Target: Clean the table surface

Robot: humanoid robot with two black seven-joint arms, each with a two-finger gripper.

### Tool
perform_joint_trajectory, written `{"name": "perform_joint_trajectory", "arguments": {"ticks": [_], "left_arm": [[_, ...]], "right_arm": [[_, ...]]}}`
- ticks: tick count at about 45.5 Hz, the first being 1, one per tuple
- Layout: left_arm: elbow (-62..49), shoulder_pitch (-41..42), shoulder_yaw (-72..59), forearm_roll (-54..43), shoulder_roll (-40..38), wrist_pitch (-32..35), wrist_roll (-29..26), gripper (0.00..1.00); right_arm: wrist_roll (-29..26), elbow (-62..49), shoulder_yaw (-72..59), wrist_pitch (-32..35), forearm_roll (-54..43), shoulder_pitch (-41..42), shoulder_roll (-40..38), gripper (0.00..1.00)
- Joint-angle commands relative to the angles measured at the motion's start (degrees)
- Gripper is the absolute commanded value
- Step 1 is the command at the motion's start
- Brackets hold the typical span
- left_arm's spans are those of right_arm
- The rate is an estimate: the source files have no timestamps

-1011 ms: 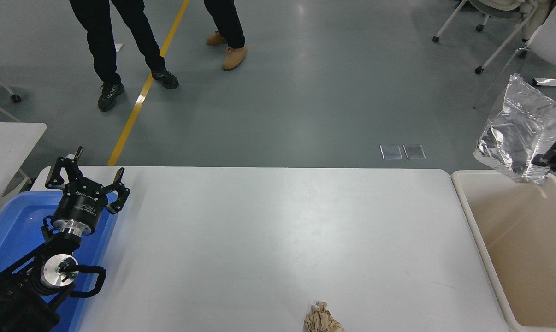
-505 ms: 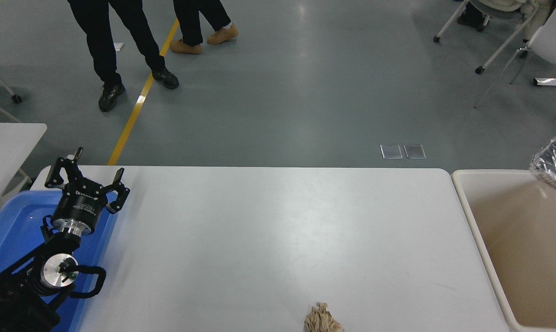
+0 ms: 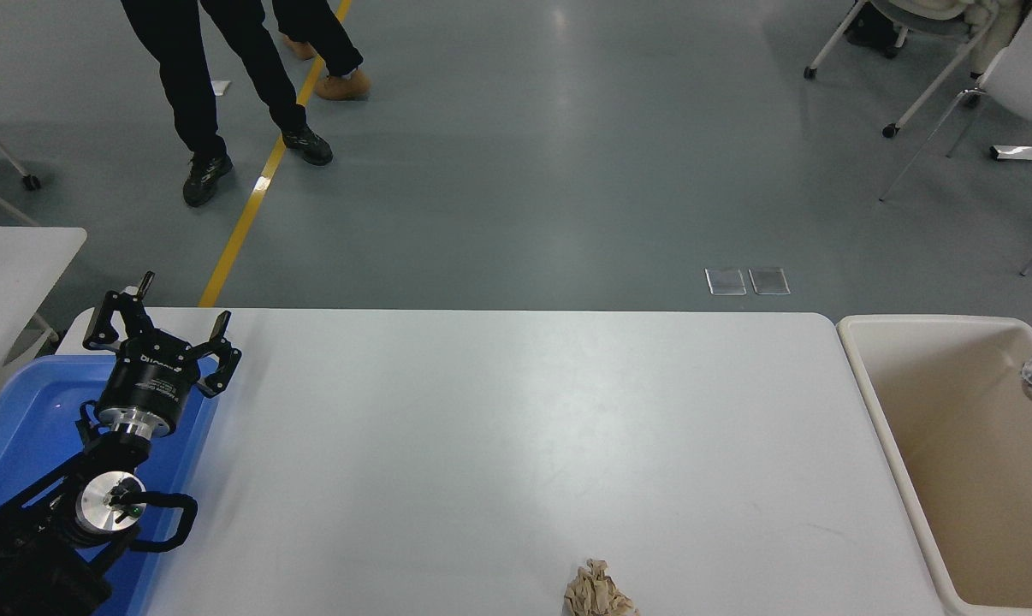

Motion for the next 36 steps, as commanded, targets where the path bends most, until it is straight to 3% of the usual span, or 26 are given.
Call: {"name": "perform_joint_trajectory", "arguments": {"ticks": [1,36], "left_arm": [[0.0,0.0,0.0,-0.1,0.0,0.0,0.0,0.99],[0.0,0.0,0.0,0.0,0.0,0.0,0.0,0.99]], "right_arm": [[0.3,-6.8,0.2,-0.3,1.5,-5.4,6.1,0.0],[0.6,-11.4,0.3,-0.8,1.5,-9.2,13.7,0.0]]}}
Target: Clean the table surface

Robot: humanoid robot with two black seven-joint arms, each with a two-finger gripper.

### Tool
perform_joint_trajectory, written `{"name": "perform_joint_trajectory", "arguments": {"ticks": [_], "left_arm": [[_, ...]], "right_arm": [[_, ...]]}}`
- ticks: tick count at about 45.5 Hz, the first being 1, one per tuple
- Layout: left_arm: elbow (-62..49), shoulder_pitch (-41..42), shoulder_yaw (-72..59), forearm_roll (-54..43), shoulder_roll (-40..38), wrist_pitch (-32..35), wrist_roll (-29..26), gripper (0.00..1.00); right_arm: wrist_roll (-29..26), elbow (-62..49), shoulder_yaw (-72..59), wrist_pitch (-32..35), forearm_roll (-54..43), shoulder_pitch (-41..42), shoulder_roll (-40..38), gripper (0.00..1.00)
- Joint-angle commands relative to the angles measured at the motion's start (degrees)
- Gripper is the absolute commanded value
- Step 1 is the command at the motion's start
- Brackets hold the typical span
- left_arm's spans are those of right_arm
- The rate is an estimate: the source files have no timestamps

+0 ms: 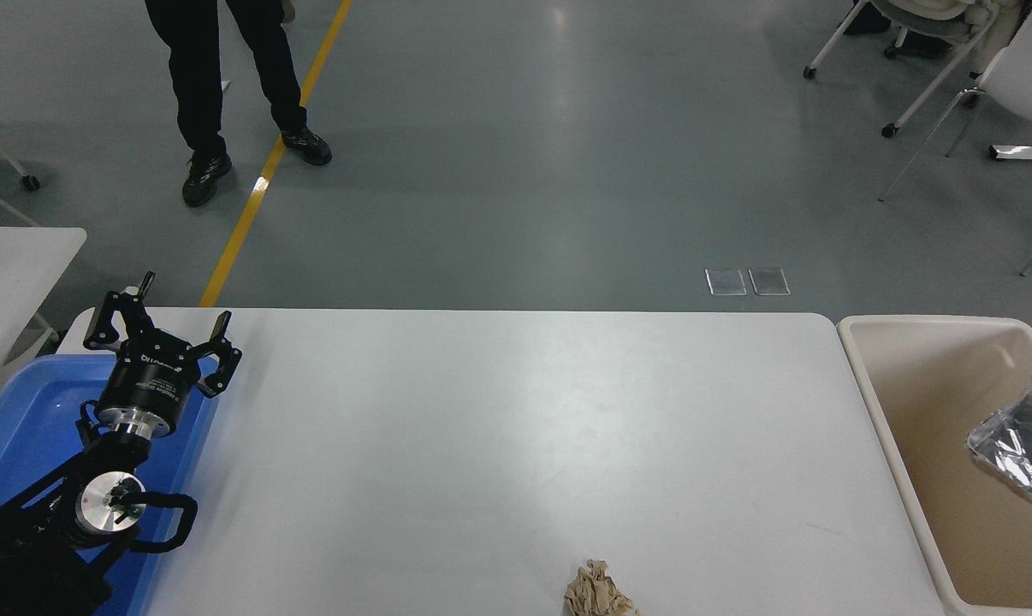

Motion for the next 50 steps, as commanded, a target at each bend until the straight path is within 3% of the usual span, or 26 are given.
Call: {"name": "perform_joint_trajectory", "arguments": {"ticks": [1,46,50], "left_arm": [[0.0,0.0,0.0,0.0,0.0,0.0,0.0,0.99],[0.0,0.0,0.0,0.0,0.0,0.0,0.0,0.99],[0.0,0.0,0.0,0.0,0.0,0.0,0.0,0.99]], "right_arm": [[0.0,-1.5,0.0,-0.1,0.0,-1.1,2.2,0.0],[-0.1,-5.3,-0.1,-3.7,0.0,-1.5,6.4,0.0],[-0.1,-5.2,-0.1,-5.0,0.0,-1.6,6.4,0.11]]}}
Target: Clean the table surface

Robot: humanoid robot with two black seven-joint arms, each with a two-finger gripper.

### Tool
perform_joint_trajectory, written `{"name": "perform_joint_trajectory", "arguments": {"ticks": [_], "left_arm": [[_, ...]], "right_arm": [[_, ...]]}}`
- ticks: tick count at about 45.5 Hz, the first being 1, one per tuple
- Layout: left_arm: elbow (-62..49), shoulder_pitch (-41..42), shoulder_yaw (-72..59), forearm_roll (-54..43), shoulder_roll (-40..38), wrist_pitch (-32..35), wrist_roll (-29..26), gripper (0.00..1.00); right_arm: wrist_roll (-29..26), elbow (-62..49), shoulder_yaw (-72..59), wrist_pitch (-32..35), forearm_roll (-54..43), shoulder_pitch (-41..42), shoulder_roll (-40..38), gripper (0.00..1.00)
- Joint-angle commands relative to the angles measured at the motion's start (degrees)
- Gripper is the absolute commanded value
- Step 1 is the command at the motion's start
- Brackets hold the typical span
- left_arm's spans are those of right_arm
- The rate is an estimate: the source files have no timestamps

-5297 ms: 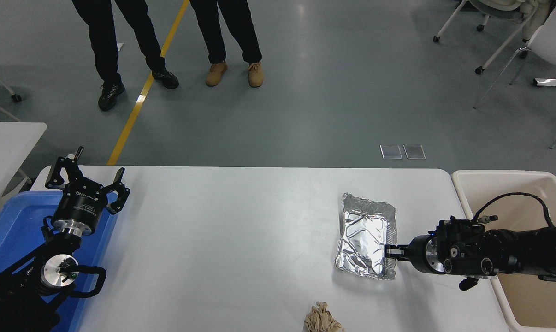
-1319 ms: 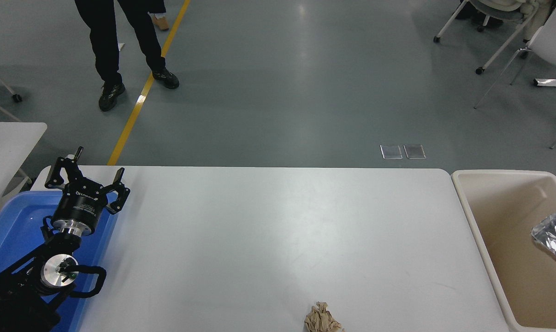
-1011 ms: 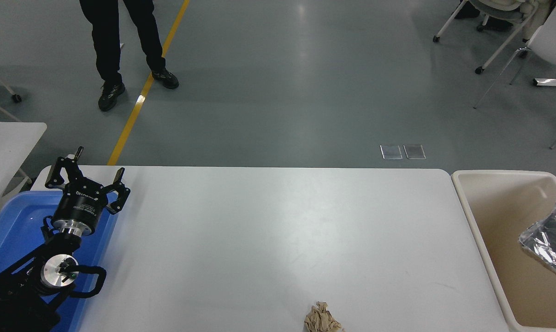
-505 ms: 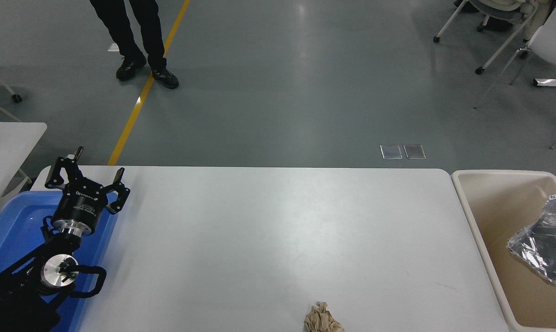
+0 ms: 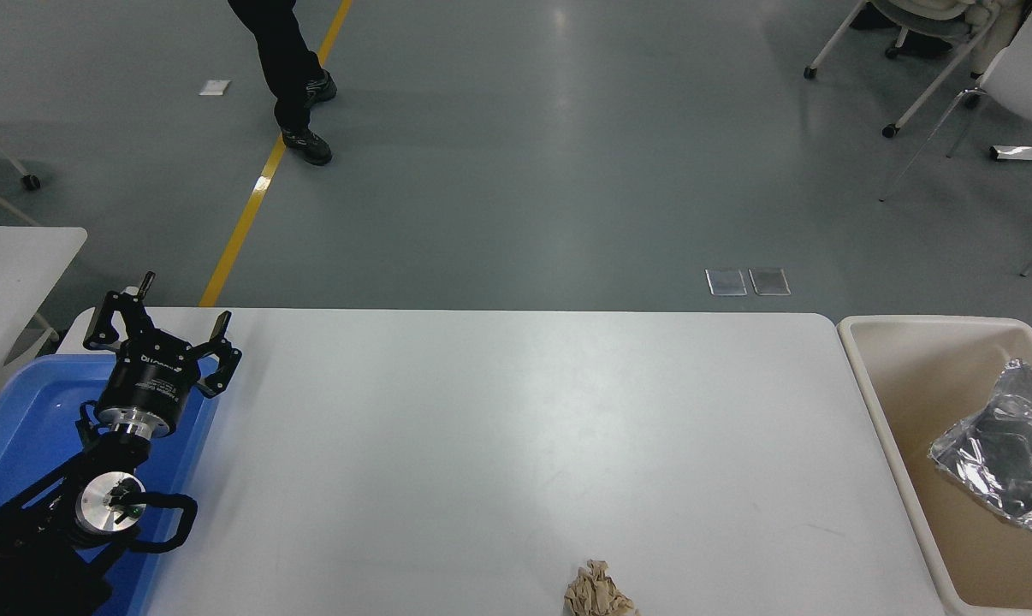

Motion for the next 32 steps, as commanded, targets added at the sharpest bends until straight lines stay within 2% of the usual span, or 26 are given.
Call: {"name": "perform_joint_trajectory", "arguments": {"ticks": [1,3,6,10,14,15,16,21,25,32], "left_arm": [[0.0,0.0,0.0,0.0,0.0,0.0,0.0,0.99],[0.0,0.1,0.0,0.0,0.0,0.0,0.0,0.99],[0.0,0.0,0.0,0.0,0.0,0.0,0.0,0.99],[0.0,0.0,0.0,0.1,0.0,0.0,0.0,0.99],[0.0,0.0,0.0,0.0,0.0,0.0,0.0,0.99],[0.0,0.0,0.0,0.1,0.0,0.0,0.0,0.99],[0.0,0.0,0.0,0.0,0.0,0.0,0.0,0.99],[0.0,0.0,0.0,0.0,0.0,0.0,0.0,0.99],[0.0,0.0,0.0,0.1,0.0,0.0,0.0,0.99],[0.0,0.0,0.0,0.0,0.0,0.0,0.0,0.99]], "right_arm": [[0.0,-0.3,0.0,-2.9,0.0,-0.1,0.3,0.2],[-0.1,-0.4,0.0,-3.8,0.0,-0.2,0.3,0.37],[-0.1,-0.3,-0.1,-5.3,0.0,-0.5,0.3,0.43],[0.0,-0.2,-0.1,-6.5,0.0,-0.9,0.4,0.58],[0.0,-0.1,0.0,-6.9,0.1,-1.4,0.5,0.64],[0.0,0.1,0.0,-7.0,0.1,-1.6,0.5,0.71],[0.0,0.2,0.0,-7.0,0.1,-1.7,0.5,0.75],[0.0,0.5,0.9,-7.5,0.1,-1.6,0.5,0.88],[0.0,0.8,5.0,-7.5,0.1,-1.1,0.4,0.96],[0.0,4.2,13.5,-7.3,0.1,0.1,-1.8,0.97]]}}
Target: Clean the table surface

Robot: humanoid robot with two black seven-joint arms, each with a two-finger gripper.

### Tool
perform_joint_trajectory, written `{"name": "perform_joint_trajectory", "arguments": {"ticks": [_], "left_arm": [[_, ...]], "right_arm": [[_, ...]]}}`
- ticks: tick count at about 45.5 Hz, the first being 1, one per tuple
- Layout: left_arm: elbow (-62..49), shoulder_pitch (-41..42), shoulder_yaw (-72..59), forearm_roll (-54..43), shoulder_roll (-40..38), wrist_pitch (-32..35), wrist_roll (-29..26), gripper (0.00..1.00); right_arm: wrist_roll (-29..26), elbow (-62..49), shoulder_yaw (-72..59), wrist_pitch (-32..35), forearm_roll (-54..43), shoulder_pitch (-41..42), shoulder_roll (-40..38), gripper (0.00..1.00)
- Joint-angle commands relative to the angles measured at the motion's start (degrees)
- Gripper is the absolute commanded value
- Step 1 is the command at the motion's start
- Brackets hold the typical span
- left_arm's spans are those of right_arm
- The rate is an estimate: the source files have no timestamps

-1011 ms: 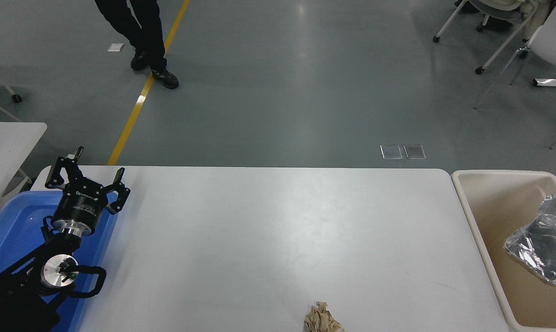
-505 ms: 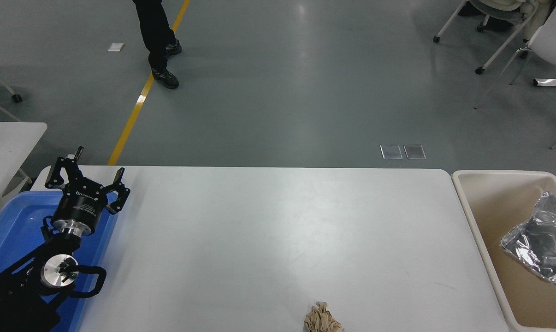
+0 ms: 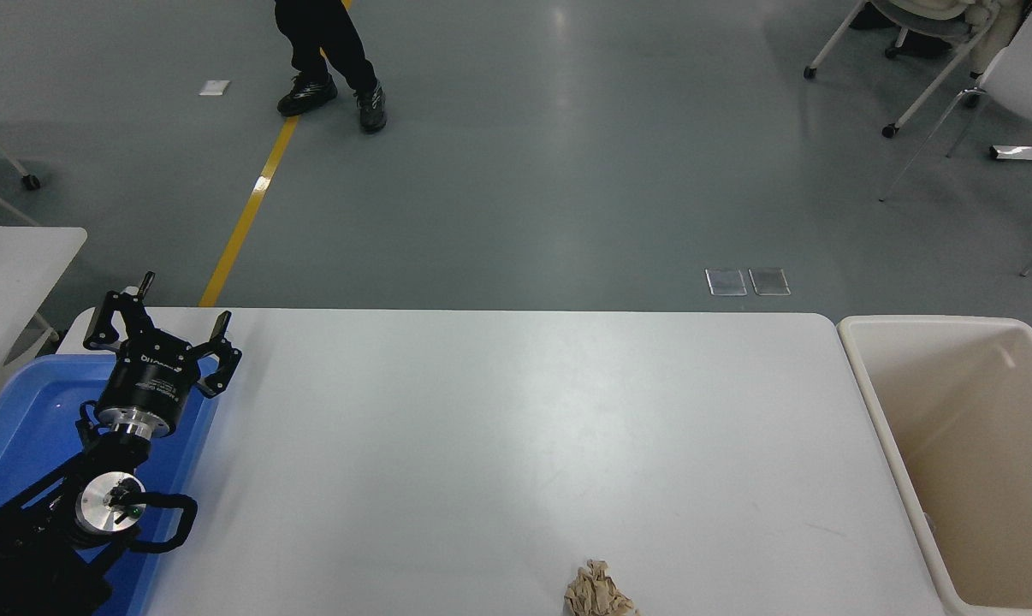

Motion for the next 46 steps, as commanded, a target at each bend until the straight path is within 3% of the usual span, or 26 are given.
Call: {"name": "perform_joint_trajectory", "arguments": {"ticks": [1,14,25,46], "left_arm": [[0.0,0.0,0.0,0.0,0.0,0.0,0.0,0.99],[0.0,0.0,0.0,0.0,0.0,0.0,0.0,0.99],[0.0,0.0,0.0,0.1,0.0,0.0,0.0,0.99],[0.0,0.0,0.0,0.0,0.0,0.0,0.0,0.99]], "right_arm": [[0.0,3.8,9.3,-0.4,0.0,1.4,-2.8,0.97],[-0.1,10.9,13.9,-0.3,1.0,6.6,-10.8,0.98],[-0.2,11.7,26.8,0.8,15.3,6.0,-11.6,0.98],[-0.6,22.7,38.6,0.0,29.0,6.8,-15.2,0.98]]}}
